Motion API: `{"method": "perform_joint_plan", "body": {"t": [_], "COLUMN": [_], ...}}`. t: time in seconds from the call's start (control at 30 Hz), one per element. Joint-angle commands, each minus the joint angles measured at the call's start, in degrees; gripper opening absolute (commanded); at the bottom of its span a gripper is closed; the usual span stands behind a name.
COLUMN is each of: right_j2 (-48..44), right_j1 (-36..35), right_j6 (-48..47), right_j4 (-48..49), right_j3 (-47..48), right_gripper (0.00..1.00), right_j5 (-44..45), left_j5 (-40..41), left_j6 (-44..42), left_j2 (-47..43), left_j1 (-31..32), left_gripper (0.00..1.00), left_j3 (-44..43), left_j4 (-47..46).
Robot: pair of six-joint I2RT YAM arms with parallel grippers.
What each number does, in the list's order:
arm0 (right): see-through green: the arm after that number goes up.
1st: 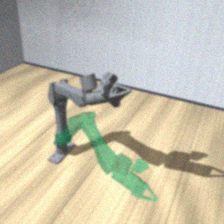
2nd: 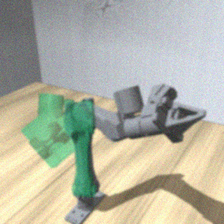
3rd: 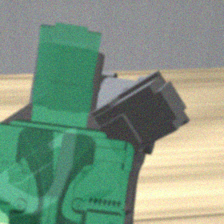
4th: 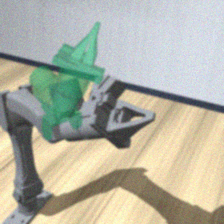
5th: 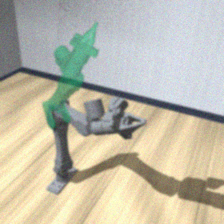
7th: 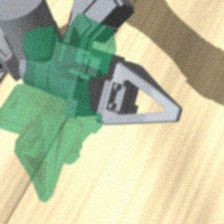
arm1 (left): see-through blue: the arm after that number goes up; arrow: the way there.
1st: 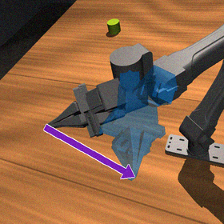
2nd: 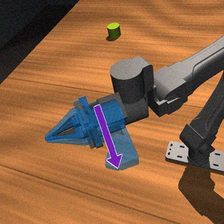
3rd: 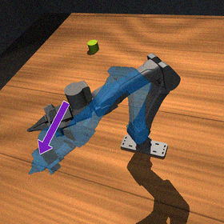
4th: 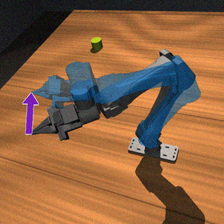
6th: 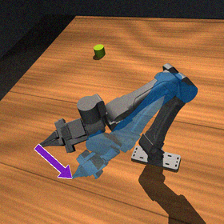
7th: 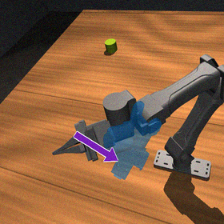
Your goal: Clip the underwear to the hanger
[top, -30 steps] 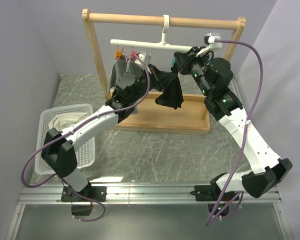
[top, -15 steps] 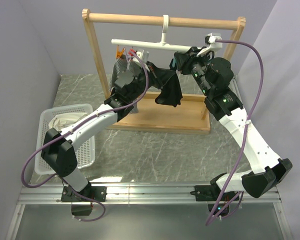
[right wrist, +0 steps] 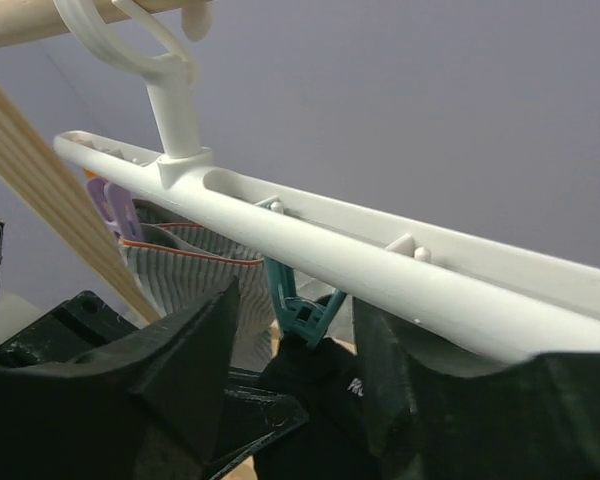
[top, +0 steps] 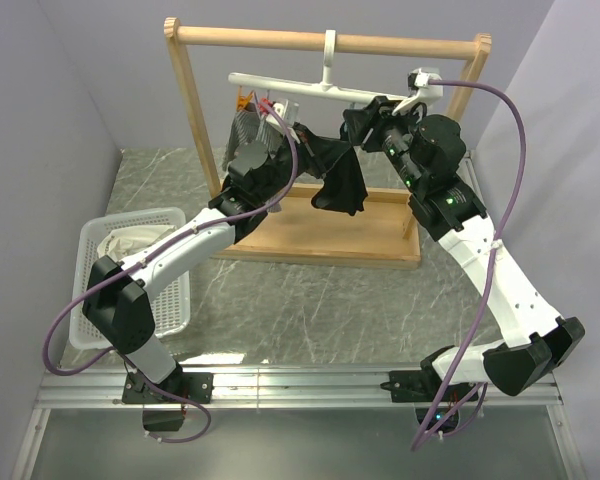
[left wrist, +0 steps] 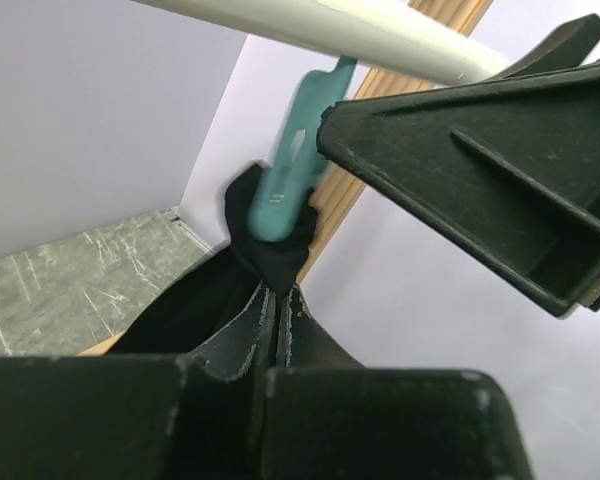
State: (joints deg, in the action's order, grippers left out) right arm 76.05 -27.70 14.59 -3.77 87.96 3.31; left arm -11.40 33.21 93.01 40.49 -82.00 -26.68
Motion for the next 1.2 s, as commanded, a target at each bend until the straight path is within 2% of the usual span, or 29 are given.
{"method": "perform_joint_plan", "body": {"t": [0.0,0.1,0.27,0.4,0.43,0.53,0.87,1.17], "right_j2": [-1.61,-1.96,-3.89,-5.82,-6.70,-8.81,-19.53,-29.55], "right_j1": [0.02,-0.07,0.02,-0.07,0.02,-0.07,0.02,-0.07], "right_j6": [0.44,0.26,-0.52,-1.75,-2.28,-3.68,-9.58,-9.14], "right_j4": [1.66,1.57,1.13,0.34,-0.09,-0.89,-2.12,-6.24], "right_j3": [2.04,1.77,0.46,-1.48,-2.44,-4.37,-15.53,-23.80], "right_gripper": [0.60,0.68,0.74,0.75,0.75,0.77,0.79,0.79], "right_j5": [-1.38,-1.29,-2.34,-3.14,-4.53,-6.64,-9.46,-3.49], "left_j5": [-1.52,-1.52,-2.22,-2.93,-3.01,-3.80,-7.14,-18.56], "left_j6": [-0.95,-0.87,-0.69,-0.78,-0.87,-1.04,-4.47,-14.03], "left_j2": [-0.46,-0.64,-0.90,-1.34,-1.69,-2.57,-7.49,-13.11], "left_j1": [-0.32,-0.59,-1.55,-2.25,-2.43,-3.22,-6.38,-8.50], "left_gripper": [0.00,0.02,0.12,0.22,0.28,0.38,0.54,0.70], "left_j3": [-2.20,-2.12,-1.68,-0.97,-0.36,1.13,6.85,13.17], "left_j4": [-1.98,-1.19,0.39,1.89,2.50,3.56,7.33,9.36]}}
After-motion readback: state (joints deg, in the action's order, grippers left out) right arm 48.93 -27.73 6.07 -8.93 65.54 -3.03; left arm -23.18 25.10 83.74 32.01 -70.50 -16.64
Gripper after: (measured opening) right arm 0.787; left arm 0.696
